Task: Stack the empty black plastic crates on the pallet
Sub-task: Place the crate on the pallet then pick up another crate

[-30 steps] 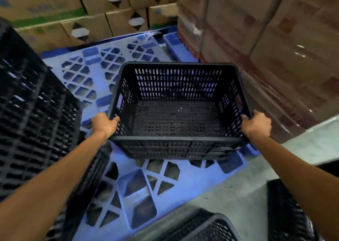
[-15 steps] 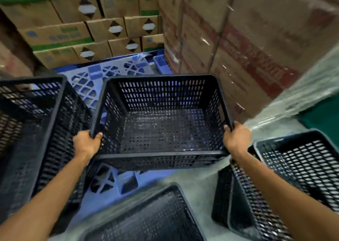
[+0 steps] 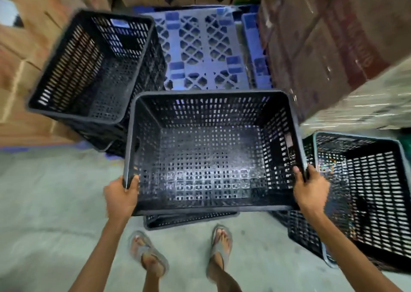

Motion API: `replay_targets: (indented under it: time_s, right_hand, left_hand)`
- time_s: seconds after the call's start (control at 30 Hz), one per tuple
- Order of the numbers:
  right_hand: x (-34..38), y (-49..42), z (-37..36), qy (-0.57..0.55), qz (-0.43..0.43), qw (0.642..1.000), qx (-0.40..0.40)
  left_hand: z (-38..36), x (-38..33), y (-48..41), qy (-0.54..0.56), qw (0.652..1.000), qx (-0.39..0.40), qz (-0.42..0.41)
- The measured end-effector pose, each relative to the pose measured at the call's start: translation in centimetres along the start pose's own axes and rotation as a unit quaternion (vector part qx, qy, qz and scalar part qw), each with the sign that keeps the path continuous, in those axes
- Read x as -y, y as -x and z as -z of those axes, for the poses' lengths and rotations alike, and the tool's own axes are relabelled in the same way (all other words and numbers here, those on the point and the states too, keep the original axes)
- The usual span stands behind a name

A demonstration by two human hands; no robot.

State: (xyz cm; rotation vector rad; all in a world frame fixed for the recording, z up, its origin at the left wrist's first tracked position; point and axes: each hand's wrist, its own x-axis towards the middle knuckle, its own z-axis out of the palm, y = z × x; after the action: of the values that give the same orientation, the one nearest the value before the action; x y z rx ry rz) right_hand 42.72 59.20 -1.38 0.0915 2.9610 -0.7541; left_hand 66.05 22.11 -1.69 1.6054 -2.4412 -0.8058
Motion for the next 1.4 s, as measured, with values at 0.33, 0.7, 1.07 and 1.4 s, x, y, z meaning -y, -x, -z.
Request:
replay_targets:
  time_s: [0.33, 0.7, 1.07, 1.4]
  right_hand:
    - [-2.8, 10.3, -8.2, 0.069, 0.006, 0.995, 0.07]
    - [-4.7, 12.1, -16.5, 0.054, -0.005, 0.997, 0.055]
    - [-3.7, 10.9, -18.9, 0.1, 0.011, 0.994, 0.038]
    - [-1.9, 7.7, -19.3, 0.25, 0.241, 0.93, 0.117]
  left_hand:
    - [-3.3, 15.7, 7.8, -0.024, 0.996, 0.023, 0.083]
    - [-8.7, 21.7, 5.4, -0.002, 0.994, 0.013, 0.106]
    - [-11.0, 22.9, 2.3, 0.006, 0.998, 0.009, 0.063]
    - [-9.5, 18.7, 0.1, -0.175, 0.977, 0.091, -0.086]
